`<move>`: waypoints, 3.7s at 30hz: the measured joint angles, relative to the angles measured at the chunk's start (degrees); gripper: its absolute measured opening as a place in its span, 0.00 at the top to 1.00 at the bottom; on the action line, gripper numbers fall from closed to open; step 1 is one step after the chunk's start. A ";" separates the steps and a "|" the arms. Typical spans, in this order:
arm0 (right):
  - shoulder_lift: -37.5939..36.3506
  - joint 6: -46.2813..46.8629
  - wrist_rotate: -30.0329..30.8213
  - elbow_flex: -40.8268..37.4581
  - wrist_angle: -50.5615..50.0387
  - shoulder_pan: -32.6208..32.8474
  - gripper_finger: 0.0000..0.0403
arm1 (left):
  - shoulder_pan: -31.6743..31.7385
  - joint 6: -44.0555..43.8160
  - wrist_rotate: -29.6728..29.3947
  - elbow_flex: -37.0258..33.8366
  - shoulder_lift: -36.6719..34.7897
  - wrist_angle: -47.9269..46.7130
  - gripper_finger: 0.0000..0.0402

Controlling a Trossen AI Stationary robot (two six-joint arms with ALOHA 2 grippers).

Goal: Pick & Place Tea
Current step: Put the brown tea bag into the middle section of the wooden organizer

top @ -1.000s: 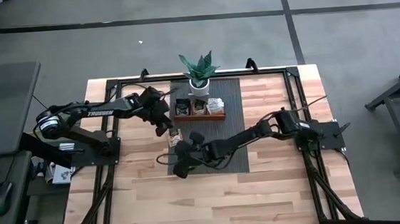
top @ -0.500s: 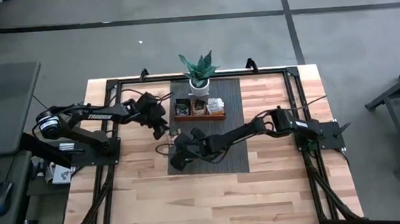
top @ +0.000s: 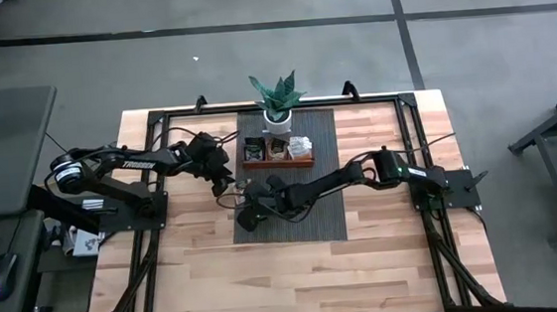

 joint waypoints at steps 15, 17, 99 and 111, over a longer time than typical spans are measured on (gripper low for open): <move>0.84 1.51 -2.10 0.18 -0.56 -0.35 1.00 | 0.00 -3.74 4.87 -0.24 0.00 0.79 0.61; 0.84 1.51 -2.37 0.16 -0.62 -0.35 1.00 | 0.00 -5.35 4.87 -0.24 0.00 0.73 0.61; -13.19 -13.28 0.08 -0.08 -0.80 7.35 1.00 | -0.02 -18.84 14.32 -0.11 0.74 2.17 1.00; -16.21 -16.23 11.48 0.01 -4.57 14.06 1.00 | -0.02 -17.03 17.84 1.01 0.74 3.96 1.00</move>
